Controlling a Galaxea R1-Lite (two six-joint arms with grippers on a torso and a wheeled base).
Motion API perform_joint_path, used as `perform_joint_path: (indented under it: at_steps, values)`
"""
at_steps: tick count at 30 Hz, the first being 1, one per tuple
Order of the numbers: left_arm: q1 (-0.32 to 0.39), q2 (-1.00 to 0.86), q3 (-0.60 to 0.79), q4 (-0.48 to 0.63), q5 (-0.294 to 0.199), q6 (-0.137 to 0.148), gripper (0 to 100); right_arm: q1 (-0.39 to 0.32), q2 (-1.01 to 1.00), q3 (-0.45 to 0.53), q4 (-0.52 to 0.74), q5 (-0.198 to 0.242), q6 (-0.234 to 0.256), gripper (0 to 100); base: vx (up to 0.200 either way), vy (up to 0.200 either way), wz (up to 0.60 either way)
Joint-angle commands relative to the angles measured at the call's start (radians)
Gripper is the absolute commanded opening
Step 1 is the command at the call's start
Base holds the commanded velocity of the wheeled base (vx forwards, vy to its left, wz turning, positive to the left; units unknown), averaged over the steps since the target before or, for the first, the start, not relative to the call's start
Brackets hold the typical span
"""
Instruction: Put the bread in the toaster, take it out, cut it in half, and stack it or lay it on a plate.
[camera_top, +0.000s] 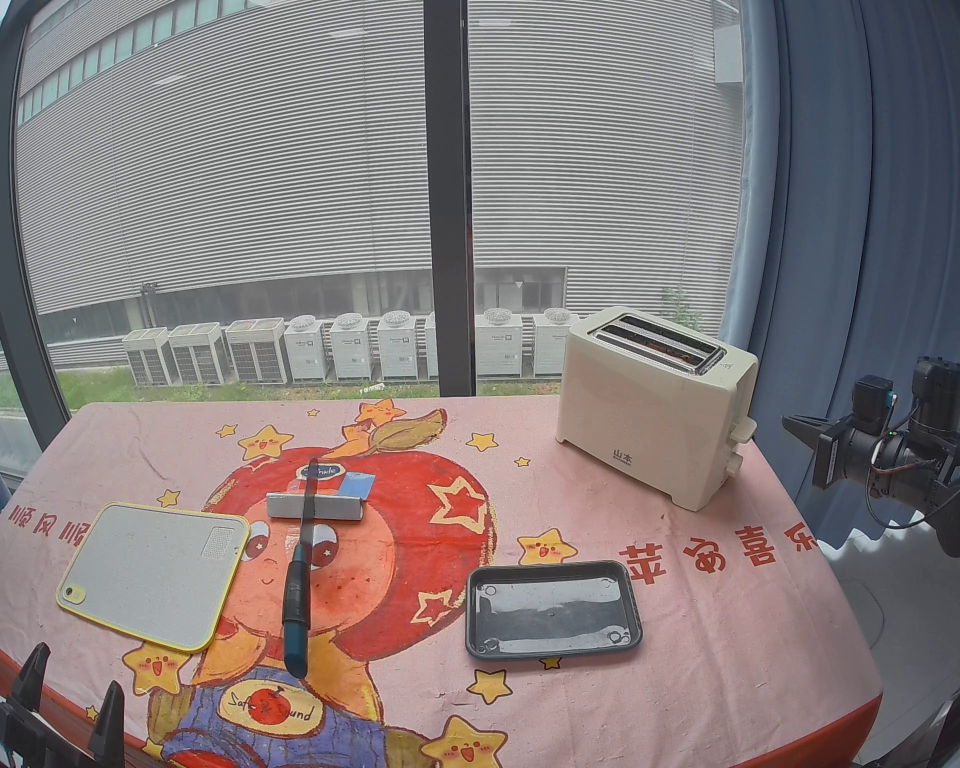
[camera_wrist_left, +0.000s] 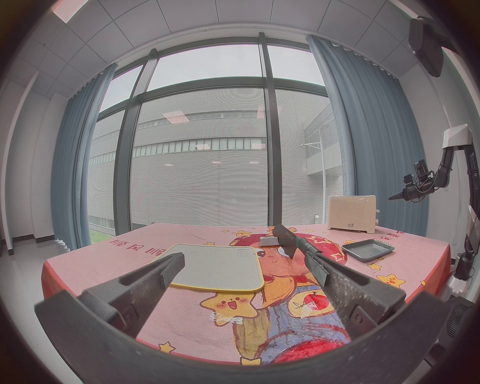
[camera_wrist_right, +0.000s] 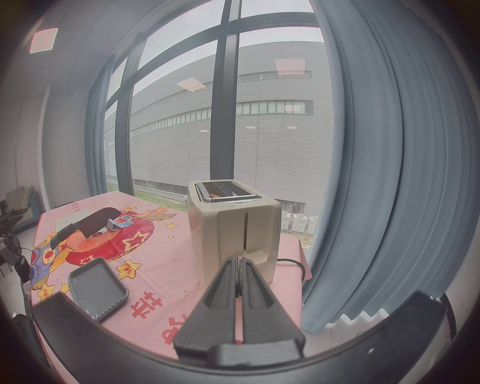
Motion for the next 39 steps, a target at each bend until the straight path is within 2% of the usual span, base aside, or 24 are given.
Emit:
perform_joint_path:
  at_steps: [1, 9, 26, 31, 39]
  values:
    - [0.0, -0.015, 0.018, 0.0, 0.0, -0.002, 100, 0.003, -0.04, 0.002, 0.02, 0.001, -0.003, 0, 0.0, 0.0, 0.0]
    - [0.0, -0.015, 0.018, 0.0, 0.0, -0.002, 100, 0.003, -0.037, 0.022, 0.021, 0.001, -0.006, 0, 0.0, 0.0, 0.0]
    - [0.0, -0.015, 0.018, 0.0, 0.0, -0.002, 100, 0.013, -0.037, 0.035, 0.072, -0.001, -0.047, 0, 0.0, 0.0, 0.0]
    - [0.0, -0.015, 0.018, 0.0, 0.002, -0.002, 100, 0.016, -0.031, 0.036, 0.075, -0.025, -0.05, 0, 0.0, 0.0, 0.0]
    - [0.0, -0.015, 0.018, 0.0, 0.0, 0.0, 100, 0.023, -0.029, 0.039, 0.075, -0.027, -0.056, 0, 0.0, 0.0, 0.0]
